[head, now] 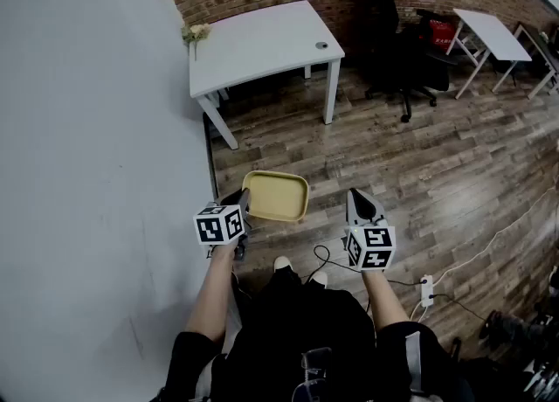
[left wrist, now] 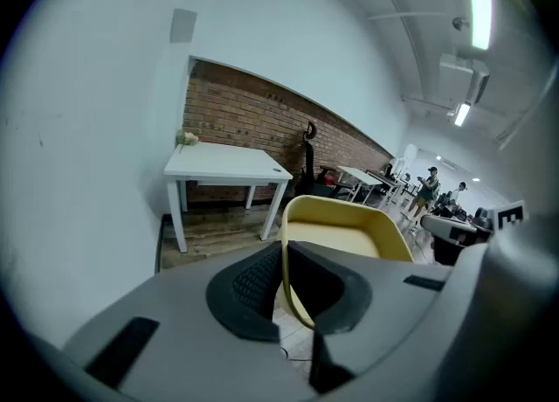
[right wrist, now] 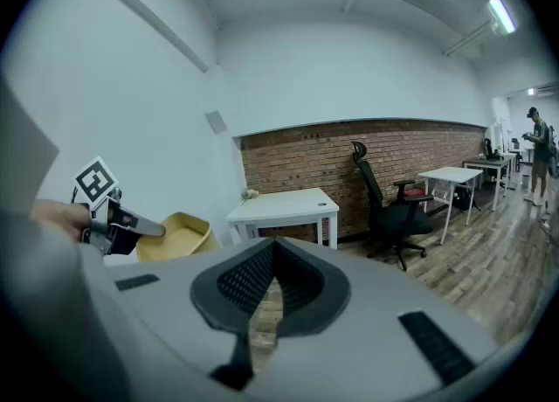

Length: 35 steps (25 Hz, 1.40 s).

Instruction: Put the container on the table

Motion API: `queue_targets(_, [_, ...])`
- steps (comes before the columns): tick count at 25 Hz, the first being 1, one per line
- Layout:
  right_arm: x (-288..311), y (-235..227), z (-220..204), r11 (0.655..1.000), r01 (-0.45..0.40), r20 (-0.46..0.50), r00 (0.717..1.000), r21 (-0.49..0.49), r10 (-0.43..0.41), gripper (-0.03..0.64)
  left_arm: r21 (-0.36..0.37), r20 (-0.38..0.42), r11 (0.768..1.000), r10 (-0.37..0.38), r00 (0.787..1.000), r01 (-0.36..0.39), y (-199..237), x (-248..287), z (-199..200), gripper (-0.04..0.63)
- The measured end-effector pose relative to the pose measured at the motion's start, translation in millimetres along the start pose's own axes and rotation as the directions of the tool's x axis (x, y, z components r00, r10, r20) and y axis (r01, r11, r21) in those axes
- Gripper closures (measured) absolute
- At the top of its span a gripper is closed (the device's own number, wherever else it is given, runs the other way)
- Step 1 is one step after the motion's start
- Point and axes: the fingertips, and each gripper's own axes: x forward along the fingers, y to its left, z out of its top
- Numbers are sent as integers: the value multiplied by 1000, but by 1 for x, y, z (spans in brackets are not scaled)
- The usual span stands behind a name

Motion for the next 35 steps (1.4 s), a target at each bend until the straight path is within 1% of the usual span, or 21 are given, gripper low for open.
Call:
queue_targets(4, [-3,-7,9,1000,-6,45,999,21,5,592,10,-1,1000,1,1000,-1,-7,2,3,566])
queue_targets(10, [-10,-19,2,999,21,32,999,44,-22,592,17,-2,1000,-17,1000,17,-19,8,3,566])
queue_targets(13, [-18,-21,-5,998,17,21,1000,54,-18,592,16,-1,999,-31,1000,31,-27,7,0,567])
queue_targets(16, [-21,-23,-9,998,17,7,1000,57,-17,592,41,-4,998,-40,999,40,-33,10,-1,567])
queue_targets(23, [-18,-36,-18,998,17,-15,1000,67,-16,592,57,-11,997,-60,998,61,-45,31,-2,567])
queue_targets(28, [11,-48,-7,997,21,-20,1000,77,-20,592,62,-19,995,-71,997,72,-42,60,20,566])
queue_targets(35, [81,-65,21,997,29,-26,999,77,-27,592,65,-22,994,-89,996,90,-21,119,72,567])
